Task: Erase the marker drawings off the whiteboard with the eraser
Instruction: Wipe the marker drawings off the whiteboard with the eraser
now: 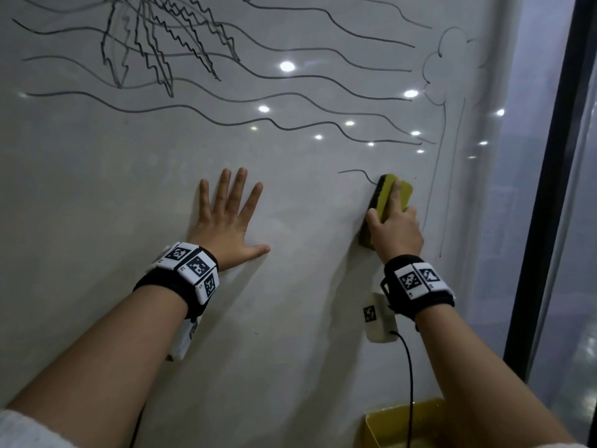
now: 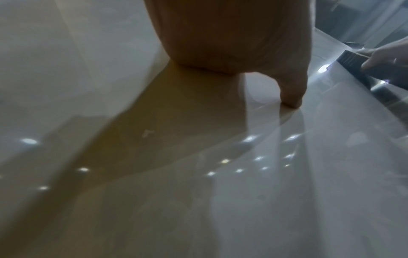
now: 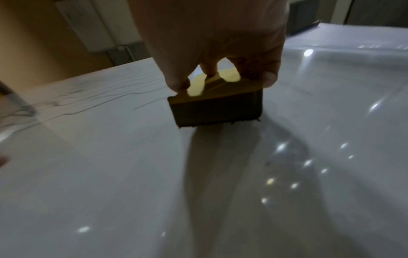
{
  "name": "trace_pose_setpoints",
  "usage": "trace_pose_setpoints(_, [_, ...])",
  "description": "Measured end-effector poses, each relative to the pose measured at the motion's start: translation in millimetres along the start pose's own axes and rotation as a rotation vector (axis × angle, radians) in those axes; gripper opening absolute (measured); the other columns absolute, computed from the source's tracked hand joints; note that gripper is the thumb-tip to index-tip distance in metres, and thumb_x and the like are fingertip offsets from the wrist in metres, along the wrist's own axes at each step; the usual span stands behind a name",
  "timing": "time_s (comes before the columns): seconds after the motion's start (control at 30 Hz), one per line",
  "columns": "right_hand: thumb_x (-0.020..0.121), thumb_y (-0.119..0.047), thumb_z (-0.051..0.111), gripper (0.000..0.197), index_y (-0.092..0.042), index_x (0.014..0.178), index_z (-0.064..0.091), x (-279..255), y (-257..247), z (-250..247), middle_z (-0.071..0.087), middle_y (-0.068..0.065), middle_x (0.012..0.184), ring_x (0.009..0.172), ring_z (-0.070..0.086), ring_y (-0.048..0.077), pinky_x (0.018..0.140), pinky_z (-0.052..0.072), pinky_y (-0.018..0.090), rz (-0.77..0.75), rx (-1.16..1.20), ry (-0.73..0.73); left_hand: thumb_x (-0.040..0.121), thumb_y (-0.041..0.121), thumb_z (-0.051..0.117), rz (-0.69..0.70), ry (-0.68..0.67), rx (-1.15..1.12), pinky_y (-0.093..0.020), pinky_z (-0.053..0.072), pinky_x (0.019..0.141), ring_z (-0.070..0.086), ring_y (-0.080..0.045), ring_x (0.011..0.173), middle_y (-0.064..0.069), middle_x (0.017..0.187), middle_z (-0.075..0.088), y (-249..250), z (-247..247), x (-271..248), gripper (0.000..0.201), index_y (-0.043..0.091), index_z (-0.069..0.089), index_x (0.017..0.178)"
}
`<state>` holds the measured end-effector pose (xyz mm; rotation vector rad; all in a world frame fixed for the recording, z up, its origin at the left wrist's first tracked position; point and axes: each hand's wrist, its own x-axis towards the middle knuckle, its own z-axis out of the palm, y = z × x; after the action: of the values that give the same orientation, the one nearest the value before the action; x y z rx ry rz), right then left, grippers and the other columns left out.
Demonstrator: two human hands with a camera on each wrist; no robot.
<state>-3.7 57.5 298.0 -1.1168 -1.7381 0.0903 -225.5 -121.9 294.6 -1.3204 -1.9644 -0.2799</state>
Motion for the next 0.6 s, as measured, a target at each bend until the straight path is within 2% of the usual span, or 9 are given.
trace_pose_setpoints(0.13, [0.092,-0.044,0.044,0.071,-0.035,0.150,0.004,-3.2,4.9,-1.0,0.042,0.016,0.120,0.107,0.047,0.034,0.081,0.044,0.042,-0.074,-0.068,0.000,0.074,0.077,0.044,-0.004,-0.015,0.005,-0.052,-0.030,0.102,-0.052,-0.025,0.123,-0.002,0.130,-0.059,-0.3,-0.7,-1.2,0.117,0.027,-0.047,0.128])
trace_pose_setpoints(0.37, [0.095,-0.045,0.037,0.068,-0.034,0.150,-0.001,21.9,4.6,-11.8,0.039,0.019,0.129,0.115,0.045,0.035,0.094,0.039,0.046,0.084,0.062,0.023,0.074,0.076,0.044,-0.003,-0.013,-0.009,-0.052,-0.032,0.101,-0.053,-0.024,0.122,-0.001,0.129,-0.060,-0.4,-2.2,-0.5,0.118,0.028,-0.051,0.125])
trace_pose_setpoints(0.47, [0.095,-0.045,0.037,0.069,-0.034,0.150,-0.002,10.0,3.7,-4.1,0.041,0.018,0.122,0.109,0.047,0.035,0.090,0.041,0.046,0.032,0.014,0.005,0.074,0.076,0.044,0.001,-0.005,-0.013,-0.052,-0.032,0.100,-0.052,-0.023,0.123,-0.001,0.130,-0.060,0.2,-2.8,-0.9,0.118,0.029,-0.050,0.126])
trace_pose_setpoints(0.6, [0.094,-0.045,0.038,0.069,-0.034,0.150,-0.001,21.2,9.9,-14.6,0.042,0.019,0.125,0.112,0.045,0.036,0.088,0.042,0.045,-0.013,-0.048,-0.001,0.075,0.076,0.042,-0.004,-0.004,-0.005,-0.052,-0.032,0.100,-0.053,-0.024,0.122,-0.001,0.129,-0.060,0.9,-0.9,-0.4,0.117,0.028,-0.051,0.125])
